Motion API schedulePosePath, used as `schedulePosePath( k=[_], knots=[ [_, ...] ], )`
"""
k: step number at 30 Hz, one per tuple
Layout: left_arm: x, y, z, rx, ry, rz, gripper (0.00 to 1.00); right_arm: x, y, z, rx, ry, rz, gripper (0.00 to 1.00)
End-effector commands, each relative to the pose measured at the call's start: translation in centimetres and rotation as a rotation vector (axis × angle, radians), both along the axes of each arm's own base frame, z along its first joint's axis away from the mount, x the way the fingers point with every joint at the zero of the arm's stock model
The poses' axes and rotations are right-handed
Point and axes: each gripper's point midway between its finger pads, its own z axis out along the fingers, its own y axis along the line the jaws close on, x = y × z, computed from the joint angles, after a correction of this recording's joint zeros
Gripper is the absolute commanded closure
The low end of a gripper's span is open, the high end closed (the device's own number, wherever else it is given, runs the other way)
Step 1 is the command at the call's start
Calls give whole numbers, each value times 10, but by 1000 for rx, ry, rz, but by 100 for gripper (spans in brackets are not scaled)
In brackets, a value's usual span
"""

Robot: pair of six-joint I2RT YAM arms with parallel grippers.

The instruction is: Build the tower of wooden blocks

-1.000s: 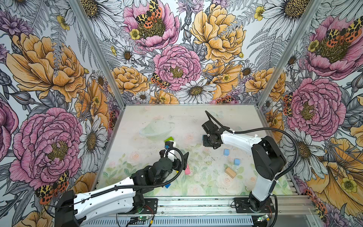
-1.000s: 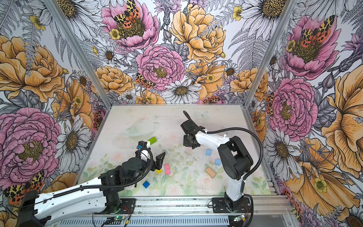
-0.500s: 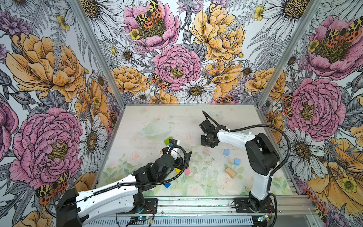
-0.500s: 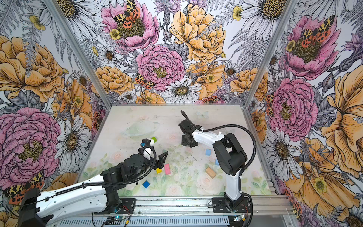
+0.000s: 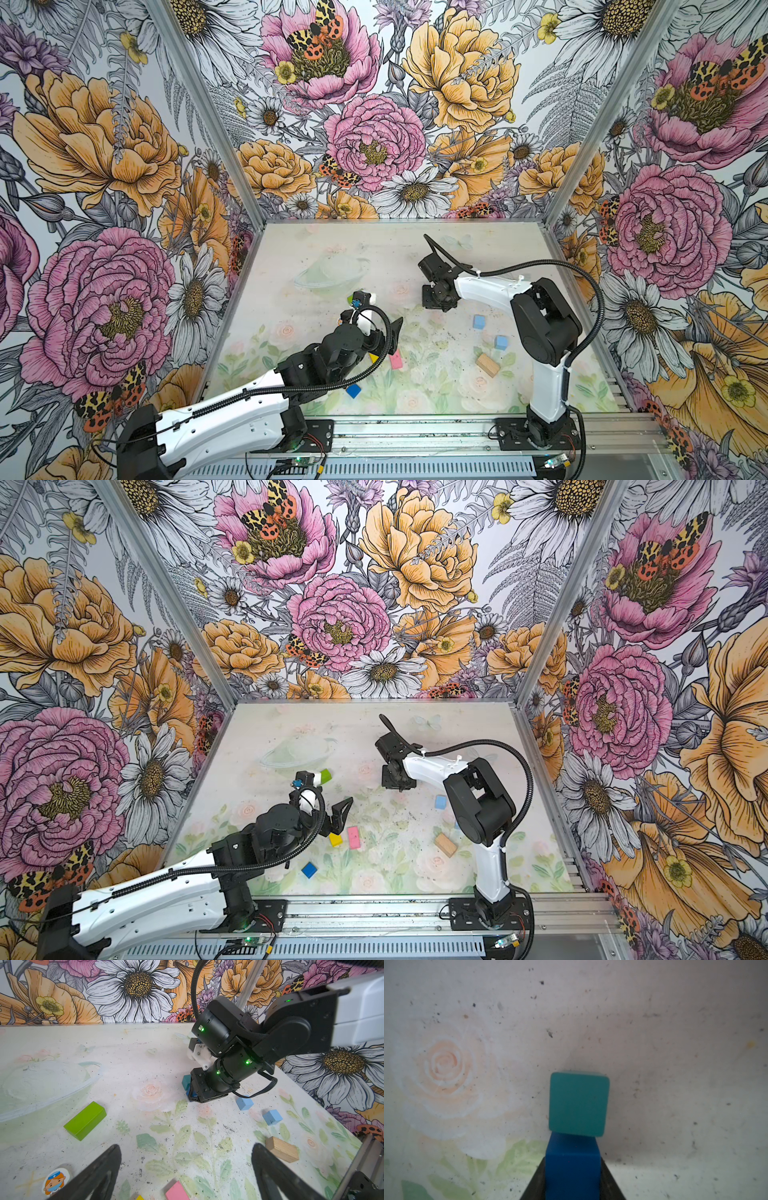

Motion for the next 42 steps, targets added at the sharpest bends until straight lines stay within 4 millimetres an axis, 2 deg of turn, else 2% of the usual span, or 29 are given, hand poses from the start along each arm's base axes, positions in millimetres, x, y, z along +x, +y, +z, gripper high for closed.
schedulePosePath(
  k=[1, 25, 33, 42],
  knots=[
    [0, 1, 8, -13, -16, -10, 1, 6, 6, -5, -7, 1, -1, 73],
    [4, 9, 1, -5, -6, 21, 1, 3, -12, -14, -76, 24, -17, 73],
    [7, 11, 6, 4, -16, 32, 1, 5, -14, -14, -80, 26, -15, 73],
    [10, 11, 19, 12, -30, 33, 1, 4, -16, -21, -94, 45, -3, 67]
  ],
)
